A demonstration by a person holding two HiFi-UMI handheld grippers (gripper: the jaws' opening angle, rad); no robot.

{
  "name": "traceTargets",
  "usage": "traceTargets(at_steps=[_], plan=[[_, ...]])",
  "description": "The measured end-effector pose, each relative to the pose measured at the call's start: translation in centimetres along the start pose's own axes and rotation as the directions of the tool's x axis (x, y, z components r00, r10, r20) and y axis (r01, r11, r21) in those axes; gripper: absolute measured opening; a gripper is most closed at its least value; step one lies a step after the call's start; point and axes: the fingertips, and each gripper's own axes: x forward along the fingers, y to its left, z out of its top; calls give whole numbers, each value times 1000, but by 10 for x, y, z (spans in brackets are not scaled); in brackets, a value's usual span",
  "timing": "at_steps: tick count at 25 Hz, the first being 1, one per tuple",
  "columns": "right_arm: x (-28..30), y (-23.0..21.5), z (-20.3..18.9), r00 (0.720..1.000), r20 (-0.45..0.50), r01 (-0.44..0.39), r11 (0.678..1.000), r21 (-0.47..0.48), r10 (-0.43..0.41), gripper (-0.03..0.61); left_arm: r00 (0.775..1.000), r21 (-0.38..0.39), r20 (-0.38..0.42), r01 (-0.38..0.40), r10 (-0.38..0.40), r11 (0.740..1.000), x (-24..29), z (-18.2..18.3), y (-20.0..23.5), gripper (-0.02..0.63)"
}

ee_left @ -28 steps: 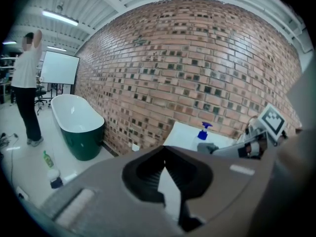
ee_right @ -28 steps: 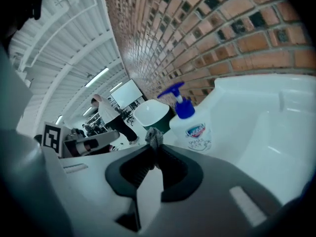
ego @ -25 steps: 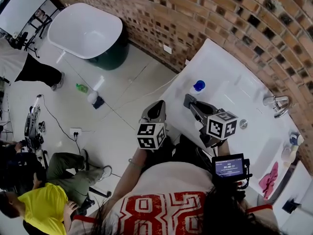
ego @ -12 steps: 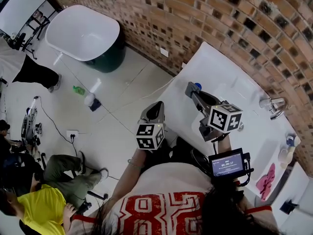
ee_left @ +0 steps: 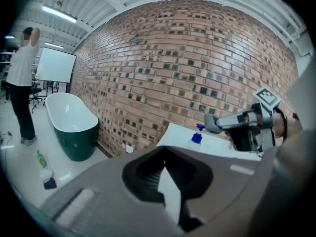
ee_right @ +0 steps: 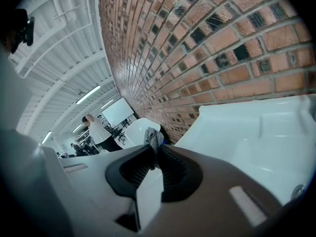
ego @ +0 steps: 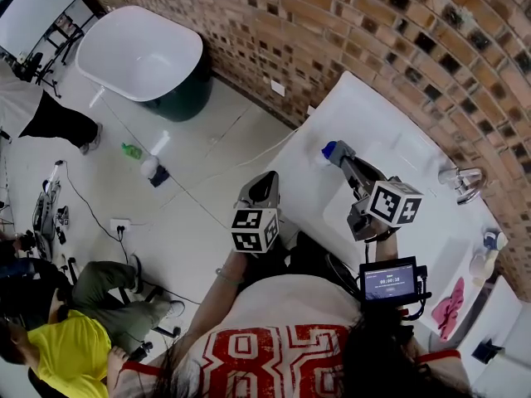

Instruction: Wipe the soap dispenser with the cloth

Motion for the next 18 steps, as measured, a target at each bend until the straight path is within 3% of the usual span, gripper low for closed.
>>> traceTargets(at_steps=[14, 18], plan=[[-15, -19, 7, 997, 56, 41, 998, 57, -45, 48, 1000, 6, -4, 8, -8, 1000, 6, 1, -2, 3], [-20, -9, -6, 999, 47, -10, 998, 58, 7, 46, 1000, 4, -9, 6, -6, 1000, 8, -1, -1, 3]])
